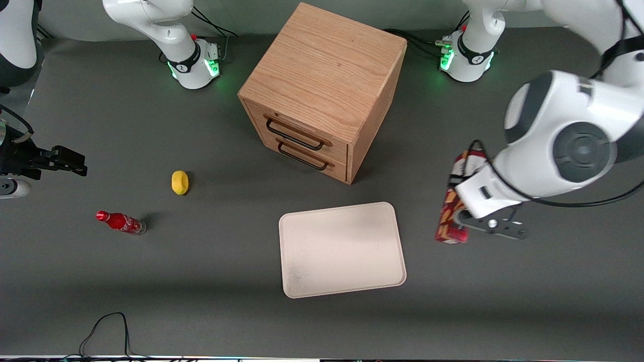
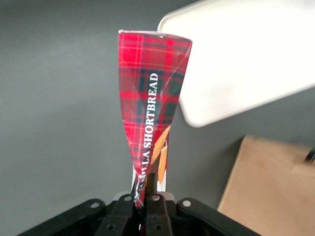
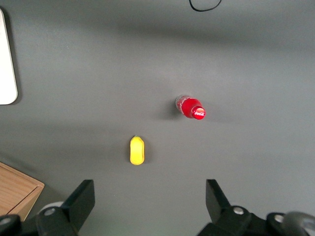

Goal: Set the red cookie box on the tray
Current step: 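Carry the box over the cream tray and lower it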

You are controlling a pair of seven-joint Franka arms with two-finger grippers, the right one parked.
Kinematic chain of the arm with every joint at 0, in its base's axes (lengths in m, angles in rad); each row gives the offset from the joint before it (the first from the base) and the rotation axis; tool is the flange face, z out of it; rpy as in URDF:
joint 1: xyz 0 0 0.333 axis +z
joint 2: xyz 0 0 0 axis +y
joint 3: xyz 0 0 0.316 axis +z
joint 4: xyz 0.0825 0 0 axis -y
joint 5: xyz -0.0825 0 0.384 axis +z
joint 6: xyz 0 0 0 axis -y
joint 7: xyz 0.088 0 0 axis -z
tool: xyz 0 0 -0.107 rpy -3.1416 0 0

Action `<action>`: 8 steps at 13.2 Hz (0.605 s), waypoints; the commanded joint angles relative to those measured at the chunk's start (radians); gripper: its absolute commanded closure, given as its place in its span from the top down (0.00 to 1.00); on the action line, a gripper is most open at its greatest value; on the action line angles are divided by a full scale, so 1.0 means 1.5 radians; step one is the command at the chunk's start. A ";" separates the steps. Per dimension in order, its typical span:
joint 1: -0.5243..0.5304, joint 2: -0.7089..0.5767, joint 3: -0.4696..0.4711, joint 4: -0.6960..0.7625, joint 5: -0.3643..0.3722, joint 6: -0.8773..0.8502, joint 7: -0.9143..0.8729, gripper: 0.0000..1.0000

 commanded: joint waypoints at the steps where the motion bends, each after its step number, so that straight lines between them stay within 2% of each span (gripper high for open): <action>1: -0.059 0.078 0.003 0.088 -0.003 0.055 -0.178 0.00; 3: -0.084 0.121 0.004 0.119 -0.001 0.102 -0.269 0.00; 8: -0.091 0.139 0.005 0.122 0.010 0.126 -0.273 0.00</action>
